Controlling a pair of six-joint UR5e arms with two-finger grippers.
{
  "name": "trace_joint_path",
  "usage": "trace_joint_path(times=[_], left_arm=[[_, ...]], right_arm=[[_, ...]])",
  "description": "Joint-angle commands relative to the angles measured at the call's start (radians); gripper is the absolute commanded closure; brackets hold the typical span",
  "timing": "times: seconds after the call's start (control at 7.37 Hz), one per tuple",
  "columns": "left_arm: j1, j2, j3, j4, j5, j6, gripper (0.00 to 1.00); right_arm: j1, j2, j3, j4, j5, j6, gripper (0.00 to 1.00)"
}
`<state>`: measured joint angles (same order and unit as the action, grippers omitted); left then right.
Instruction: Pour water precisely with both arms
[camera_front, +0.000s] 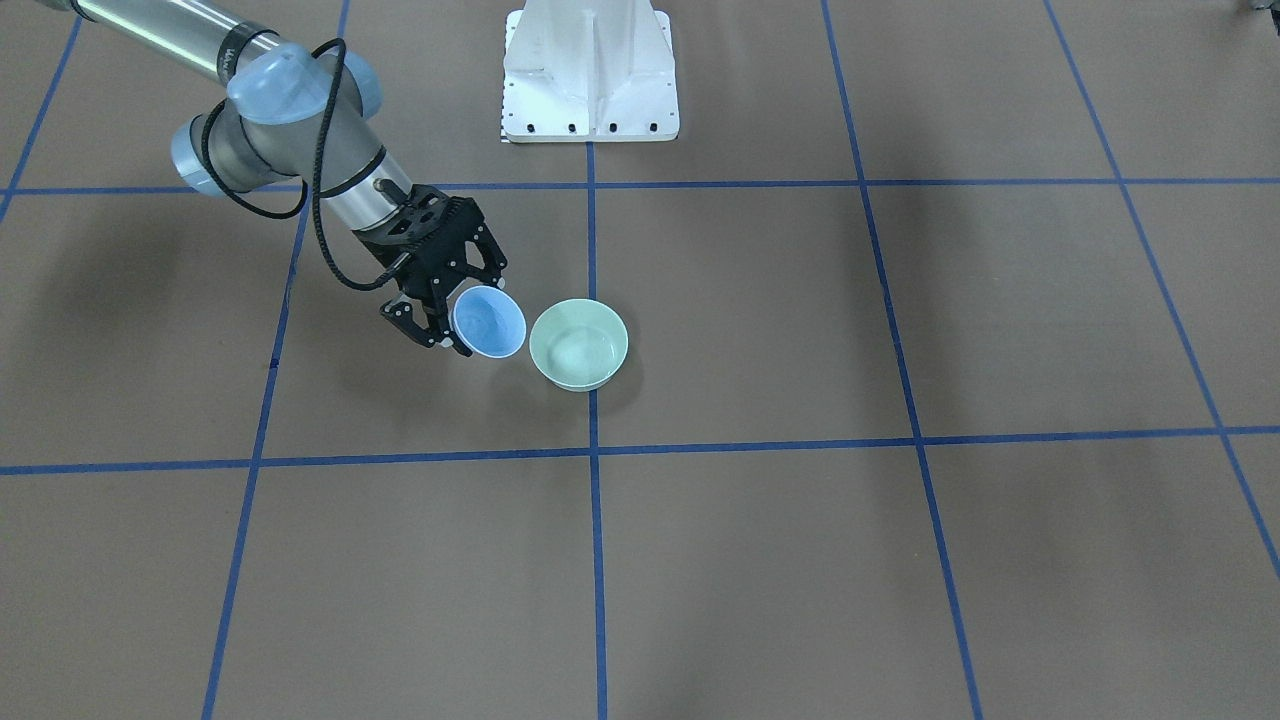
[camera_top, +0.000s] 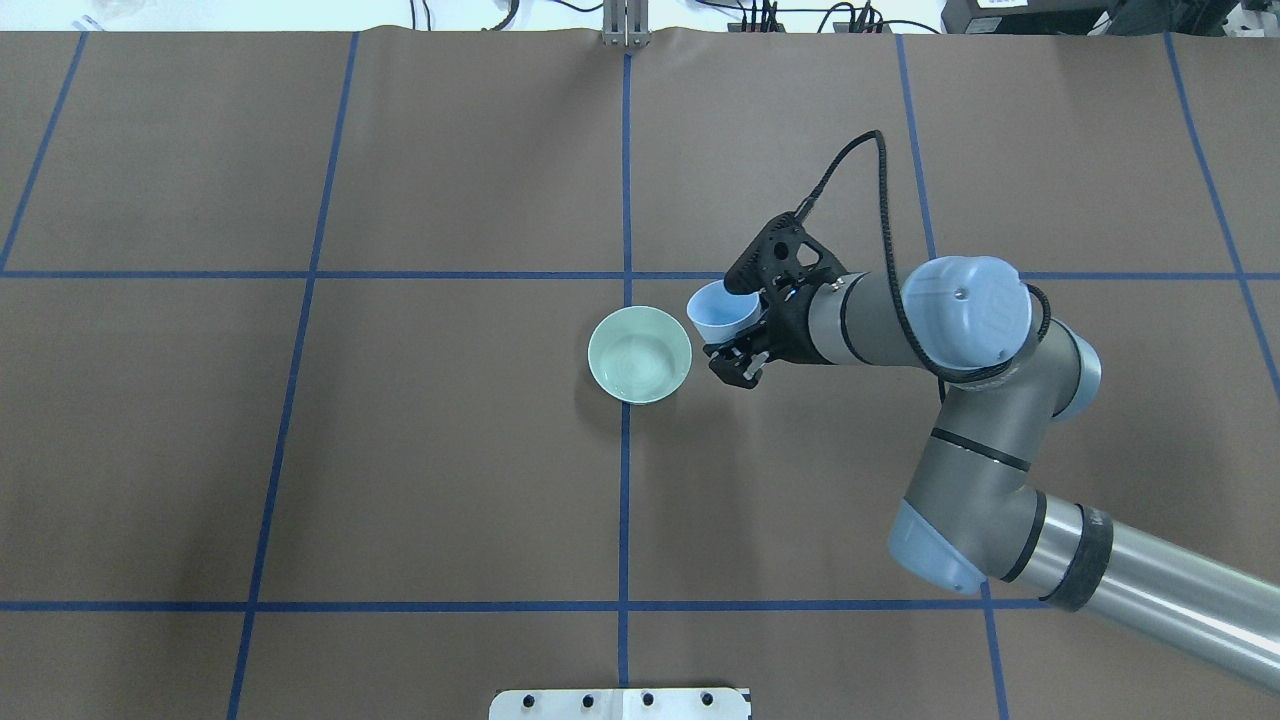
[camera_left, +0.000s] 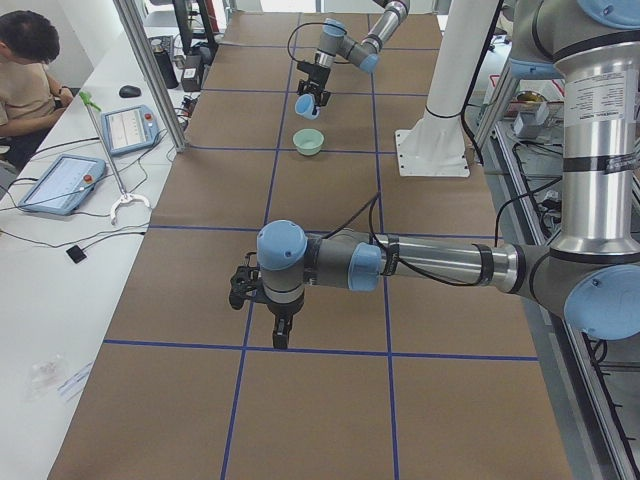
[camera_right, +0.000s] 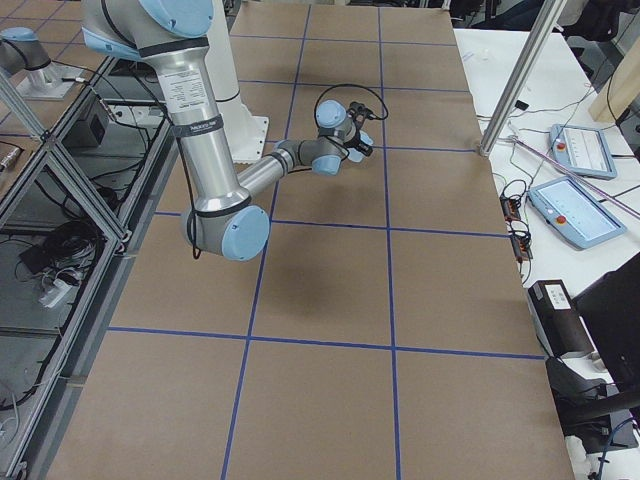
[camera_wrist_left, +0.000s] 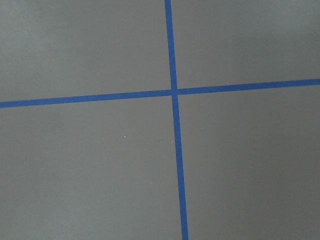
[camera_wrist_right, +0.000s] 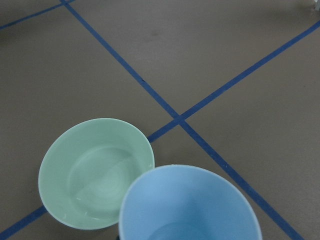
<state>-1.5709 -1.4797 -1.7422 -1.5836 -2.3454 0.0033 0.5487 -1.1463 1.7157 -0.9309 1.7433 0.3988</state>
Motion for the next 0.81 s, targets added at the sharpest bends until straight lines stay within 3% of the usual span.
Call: trace_joint_path(times=[0.0, 0.27, 0.68], left_arm=[[0.000, -0.001, 0.007, 0.001, 0.000, 0.000, 0.00], [0.000, -0.001, 0.012, 0.001, 0.000, 0.000, 0.00], [0.000, -0.001, 0.020, 0.001, 0.000, 0.000, 0.00]], right_arm=[[-0.049, 0.109, 0.067, -0.353, -0.048, -0.040, 1.00], [-0.050, 0.212, 0.065, -0.616, -0.045, -0.121, 1.00], [-0.061, 0.310, 0.044, -0.874, -0.036, -0.161, 1.00]])
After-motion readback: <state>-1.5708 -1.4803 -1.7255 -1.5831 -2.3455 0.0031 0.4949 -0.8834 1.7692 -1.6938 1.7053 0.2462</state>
